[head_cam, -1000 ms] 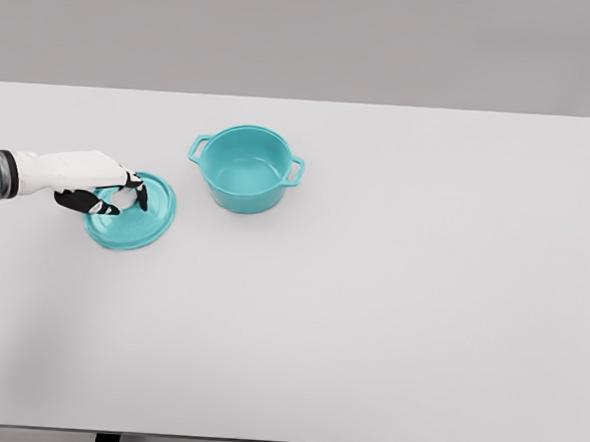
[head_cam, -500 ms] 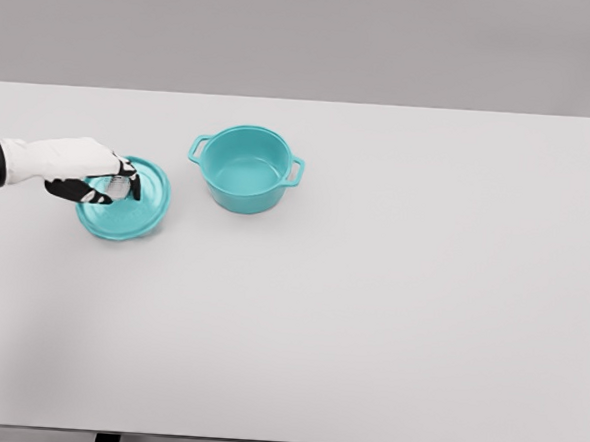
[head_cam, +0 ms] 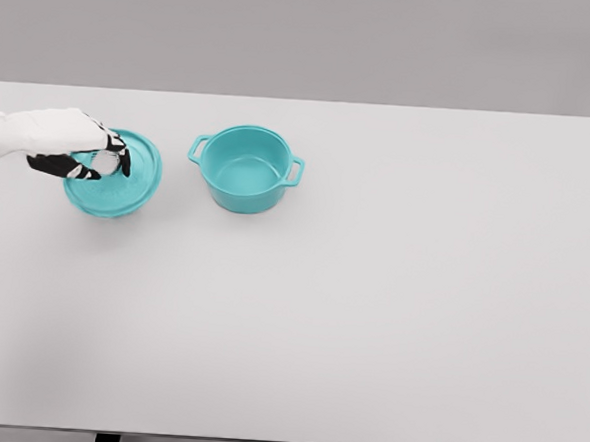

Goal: Cover the pot with left arm

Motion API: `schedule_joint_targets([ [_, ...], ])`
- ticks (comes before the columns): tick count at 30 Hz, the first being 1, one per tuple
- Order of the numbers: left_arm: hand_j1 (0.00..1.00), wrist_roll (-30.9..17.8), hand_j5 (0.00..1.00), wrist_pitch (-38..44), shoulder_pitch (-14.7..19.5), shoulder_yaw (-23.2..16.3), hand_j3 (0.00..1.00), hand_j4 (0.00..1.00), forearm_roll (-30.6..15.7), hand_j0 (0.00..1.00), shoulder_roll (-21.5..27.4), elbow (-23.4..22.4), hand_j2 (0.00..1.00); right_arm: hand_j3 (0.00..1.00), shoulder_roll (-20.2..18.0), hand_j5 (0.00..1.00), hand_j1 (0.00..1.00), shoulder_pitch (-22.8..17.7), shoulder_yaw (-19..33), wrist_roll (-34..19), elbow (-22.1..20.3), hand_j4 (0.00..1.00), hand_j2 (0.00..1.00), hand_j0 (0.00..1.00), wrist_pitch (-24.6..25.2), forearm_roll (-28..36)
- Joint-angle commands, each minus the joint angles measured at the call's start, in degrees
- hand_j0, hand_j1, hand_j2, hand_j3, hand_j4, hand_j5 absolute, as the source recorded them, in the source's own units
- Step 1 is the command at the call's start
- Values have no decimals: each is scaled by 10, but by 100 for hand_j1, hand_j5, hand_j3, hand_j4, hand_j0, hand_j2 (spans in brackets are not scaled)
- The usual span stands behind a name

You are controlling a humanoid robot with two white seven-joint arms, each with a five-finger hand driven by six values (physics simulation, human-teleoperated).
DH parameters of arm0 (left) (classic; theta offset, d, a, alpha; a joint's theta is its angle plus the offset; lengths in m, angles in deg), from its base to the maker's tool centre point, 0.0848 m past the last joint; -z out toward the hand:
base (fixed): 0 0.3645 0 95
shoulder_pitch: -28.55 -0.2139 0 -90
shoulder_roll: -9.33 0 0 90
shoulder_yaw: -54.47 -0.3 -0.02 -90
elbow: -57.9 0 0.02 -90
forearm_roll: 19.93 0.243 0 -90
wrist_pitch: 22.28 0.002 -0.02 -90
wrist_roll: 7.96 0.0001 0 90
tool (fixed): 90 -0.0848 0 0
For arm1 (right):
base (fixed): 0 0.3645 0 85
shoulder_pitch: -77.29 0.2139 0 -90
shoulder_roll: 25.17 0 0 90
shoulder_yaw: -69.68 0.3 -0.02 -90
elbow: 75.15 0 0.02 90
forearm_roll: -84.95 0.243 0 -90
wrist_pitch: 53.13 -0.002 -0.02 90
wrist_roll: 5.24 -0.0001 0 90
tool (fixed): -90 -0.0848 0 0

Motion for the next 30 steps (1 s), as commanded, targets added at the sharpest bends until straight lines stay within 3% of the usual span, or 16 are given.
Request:
schedule_joint_targets([
  [1, 54, 0, 54, 1, 1, 0, 54, 54, -2, 54, 1, 1, 54, 100, 0, 100, 100, 0, 0, 0, 0, 100, 100, 100, 0, 0],
  [14, 54, 0, 54, 1, 25, 1, 54, 54, -3, 54, -9, 3, 54, 100, 0, 100, 100, 0, 0, 0, 0, 100, 100, 100, 0, 0],
  [30, 54, 0, 54, 1, 46, 1, 54, 54, -2, 54, -57, 2, 54, 100, 0, 100, 100, 0, 0, 0, 0, 100, 100, 100, 0, 0],
])
